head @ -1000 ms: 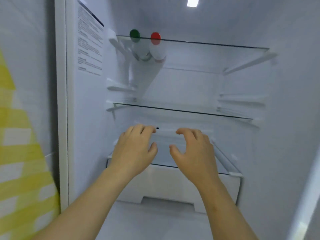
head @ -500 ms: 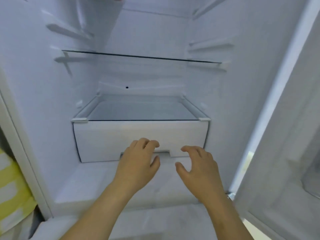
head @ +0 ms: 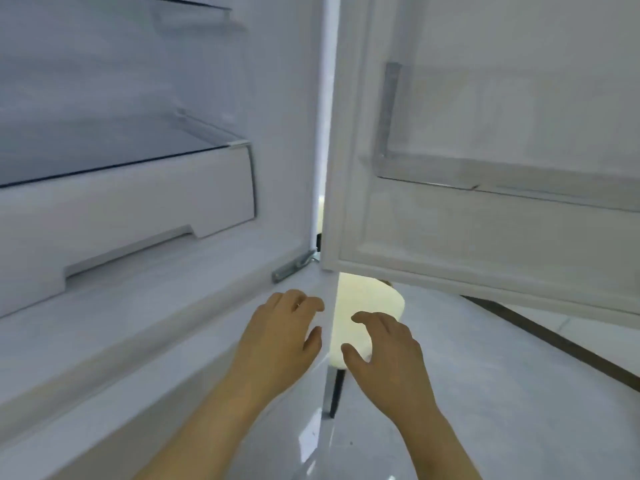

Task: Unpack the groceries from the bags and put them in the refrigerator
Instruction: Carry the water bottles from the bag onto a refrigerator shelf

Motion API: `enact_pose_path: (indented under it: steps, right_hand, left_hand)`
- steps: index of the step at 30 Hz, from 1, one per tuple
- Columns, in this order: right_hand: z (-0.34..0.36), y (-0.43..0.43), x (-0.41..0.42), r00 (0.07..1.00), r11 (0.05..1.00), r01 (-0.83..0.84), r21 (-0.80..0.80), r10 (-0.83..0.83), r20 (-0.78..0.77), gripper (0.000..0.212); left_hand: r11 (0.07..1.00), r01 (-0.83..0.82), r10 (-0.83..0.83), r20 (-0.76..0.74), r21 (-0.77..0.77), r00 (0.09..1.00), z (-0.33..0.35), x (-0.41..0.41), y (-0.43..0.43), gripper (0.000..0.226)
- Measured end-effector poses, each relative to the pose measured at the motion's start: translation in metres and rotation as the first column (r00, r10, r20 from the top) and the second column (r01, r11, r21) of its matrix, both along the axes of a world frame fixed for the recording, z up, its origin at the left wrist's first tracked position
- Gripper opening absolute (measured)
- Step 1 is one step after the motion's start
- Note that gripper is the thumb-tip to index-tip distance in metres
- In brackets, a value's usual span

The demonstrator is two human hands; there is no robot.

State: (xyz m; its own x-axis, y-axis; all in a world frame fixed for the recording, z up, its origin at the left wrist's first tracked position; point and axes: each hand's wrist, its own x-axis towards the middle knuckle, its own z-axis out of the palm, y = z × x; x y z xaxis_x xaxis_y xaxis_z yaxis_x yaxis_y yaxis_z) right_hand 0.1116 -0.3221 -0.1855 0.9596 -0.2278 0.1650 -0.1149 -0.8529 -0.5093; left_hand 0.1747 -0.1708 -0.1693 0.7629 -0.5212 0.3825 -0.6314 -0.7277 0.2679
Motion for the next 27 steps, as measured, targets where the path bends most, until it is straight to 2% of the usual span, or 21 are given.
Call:
enact_pose_path:
  steps: [5,9,19,23,27]
  right_hand:
    - [-0.017,-0.047,-0.078,0.965,0.968,0.251,0.0,-0.25,-0.075,0.046]
    - [-0.025,-0.088,-0.146,0.893,0.898,0.438,-0.032,-0.439,-0.096,0.043]
    - [-0.035,-0.19,-0.346,0.615,0.626,0.78,-0.013,-0.77,-0.169,0.041]
    - [-0.033,-0.234,-0.426,0.497,0.509,0.86,-0.022,-0.848,-0.187,0.042]
    - [-0.035,-0.261,-0.502,0.383,0.401,0.916,-0.036,-0.895,-0.227,0.043]
  left_hand:
    - [0.967,0.251,-0.247,-0.069,0.054,0.967,-0.019,-0.044,-0.068,0.034]
    - [0.892,0.444,-0.435,-0.107,0.089,0.894,-0.029,-0.088,-0.131,0.037]
    - [0.63,0.771,-0.748,-0.195,0.093,0.634,-0.046,-0.255,-0.294,0.031]
    - [0.513,0.851,-0.833,-0.176,0.11,0.524,-0.043,-0.331,-0.358,0.035]
    - [0.411,0.903,-0.875,-0.224,0.126,0.43,-0.049,-0.407,-0.41,0.035]
